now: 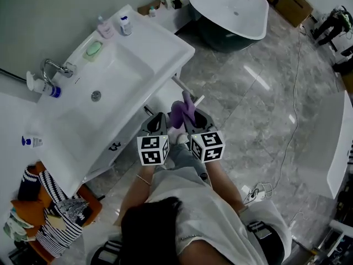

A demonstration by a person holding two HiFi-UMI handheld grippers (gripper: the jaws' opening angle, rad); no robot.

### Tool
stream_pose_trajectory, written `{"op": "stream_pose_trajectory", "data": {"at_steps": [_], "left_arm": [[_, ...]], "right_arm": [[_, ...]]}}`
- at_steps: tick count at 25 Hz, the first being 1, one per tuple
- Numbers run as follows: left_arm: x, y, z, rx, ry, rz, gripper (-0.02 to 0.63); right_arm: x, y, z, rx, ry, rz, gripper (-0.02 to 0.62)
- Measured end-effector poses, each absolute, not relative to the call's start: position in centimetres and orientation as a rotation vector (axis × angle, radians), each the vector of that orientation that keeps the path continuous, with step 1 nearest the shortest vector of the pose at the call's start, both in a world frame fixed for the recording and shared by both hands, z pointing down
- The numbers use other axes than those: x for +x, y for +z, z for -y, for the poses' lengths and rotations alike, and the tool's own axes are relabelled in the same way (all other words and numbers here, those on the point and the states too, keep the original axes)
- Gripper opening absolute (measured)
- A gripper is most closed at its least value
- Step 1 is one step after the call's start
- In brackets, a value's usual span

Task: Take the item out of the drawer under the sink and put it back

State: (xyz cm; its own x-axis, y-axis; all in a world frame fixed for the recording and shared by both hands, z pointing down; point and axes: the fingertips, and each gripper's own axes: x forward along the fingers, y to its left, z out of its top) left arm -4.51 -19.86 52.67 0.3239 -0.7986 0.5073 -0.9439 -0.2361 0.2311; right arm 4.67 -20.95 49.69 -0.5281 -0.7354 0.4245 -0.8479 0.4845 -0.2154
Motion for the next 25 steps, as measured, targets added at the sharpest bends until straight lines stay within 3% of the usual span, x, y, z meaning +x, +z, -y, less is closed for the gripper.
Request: {"op": "stream_pose_trajectory", "data": {"at_steps": [25], "left_arm": [[-4.4, 55.3, 24.8, 1.915, 0.390, 1.672, 0.003]], "right_arm": [[4.0, 52.7, 26.8, 1.052, 0.616, 2.511, 0.087]]}}
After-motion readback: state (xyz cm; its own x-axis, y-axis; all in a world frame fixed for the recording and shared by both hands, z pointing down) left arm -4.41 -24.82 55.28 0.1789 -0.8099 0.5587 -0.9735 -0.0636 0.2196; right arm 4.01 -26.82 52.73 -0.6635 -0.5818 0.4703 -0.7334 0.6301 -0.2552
